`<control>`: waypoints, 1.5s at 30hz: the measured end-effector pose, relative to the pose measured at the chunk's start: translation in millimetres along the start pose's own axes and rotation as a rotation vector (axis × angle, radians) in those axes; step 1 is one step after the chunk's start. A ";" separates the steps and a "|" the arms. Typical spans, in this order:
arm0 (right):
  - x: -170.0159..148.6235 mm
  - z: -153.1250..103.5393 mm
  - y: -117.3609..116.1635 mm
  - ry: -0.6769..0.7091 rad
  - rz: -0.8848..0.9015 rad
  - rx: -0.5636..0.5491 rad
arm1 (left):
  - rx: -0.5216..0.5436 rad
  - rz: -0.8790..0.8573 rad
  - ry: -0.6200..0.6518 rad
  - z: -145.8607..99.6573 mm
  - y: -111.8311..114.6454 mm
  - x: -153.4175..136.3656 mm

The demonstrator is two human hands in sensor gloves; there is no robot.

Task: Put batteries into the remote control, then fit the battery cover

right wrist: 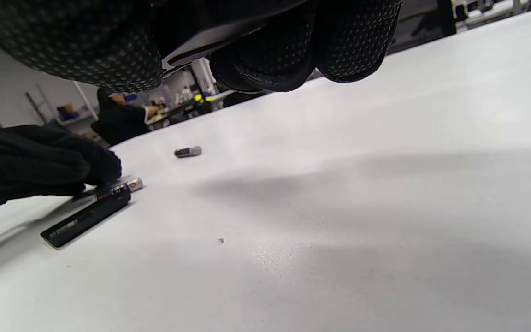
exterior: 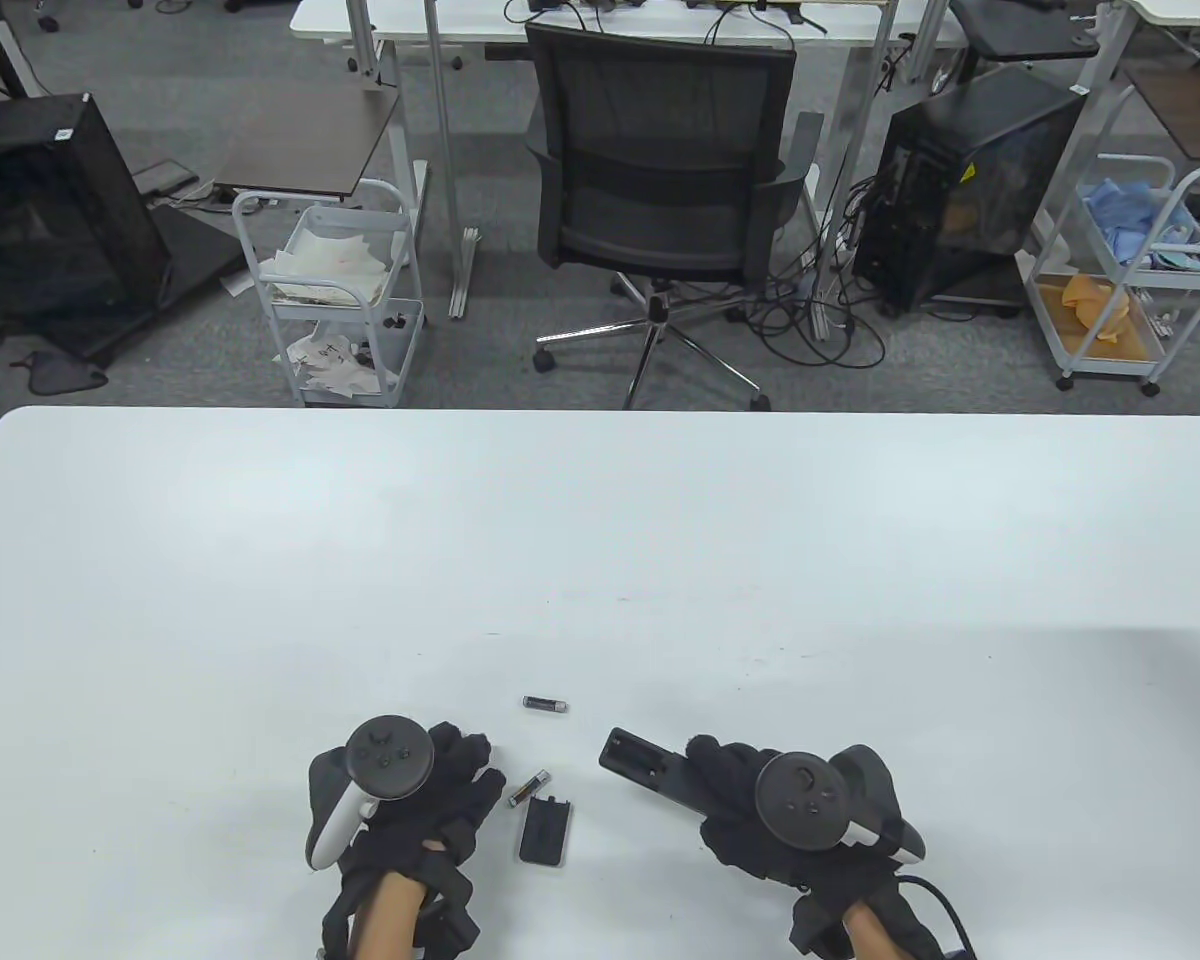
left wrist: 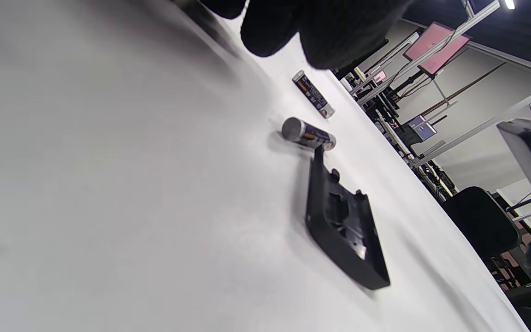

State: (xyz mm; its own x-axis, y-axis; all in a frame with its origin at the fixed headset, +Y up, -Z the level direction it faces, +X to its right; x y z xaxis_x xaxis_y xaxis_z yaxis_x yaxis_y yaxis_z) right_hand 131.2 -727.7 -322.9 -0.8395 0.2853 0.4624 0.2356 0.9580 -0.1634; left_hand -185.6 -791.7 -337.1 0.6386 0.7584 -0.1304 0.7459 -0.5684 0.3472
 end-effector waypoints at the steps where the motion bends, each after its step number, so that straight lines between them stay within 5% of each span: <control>1: -0.6 0.0 -1.0 0.000 0.010 0.006 | 0.001 0.004 0.004 -0.4 0.2 1.5; 45: -9.1 3.9 -10.5 -0.054 0.001 0.075 | 0.060 0.384 -0.022 13.0 17.5 24.1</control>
State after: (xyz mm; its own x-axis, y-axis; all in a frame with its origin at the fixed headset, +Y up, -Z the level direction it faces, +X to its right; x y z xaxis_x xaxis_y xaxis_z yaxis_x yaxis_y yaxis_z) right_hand 134.5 -740.5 -328.8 -0.8649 0.2823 0.4151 0.2008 0.9524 -0.2293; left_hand -154.6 -787.6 -346.2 0.8769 0.4801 -0.0215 0.4611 -0.8279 0.3195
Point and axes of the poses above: the tracker on the back of each hand, its own x axis roughly to the thumb side, its own z axis roughly from the wrist to the fingertips, y = z × x, the point moved 5 cm from there along z, roughly from the wrist to the fingertips, and after that the axes turned 6 degrees about -z, right-handed, at the moved point
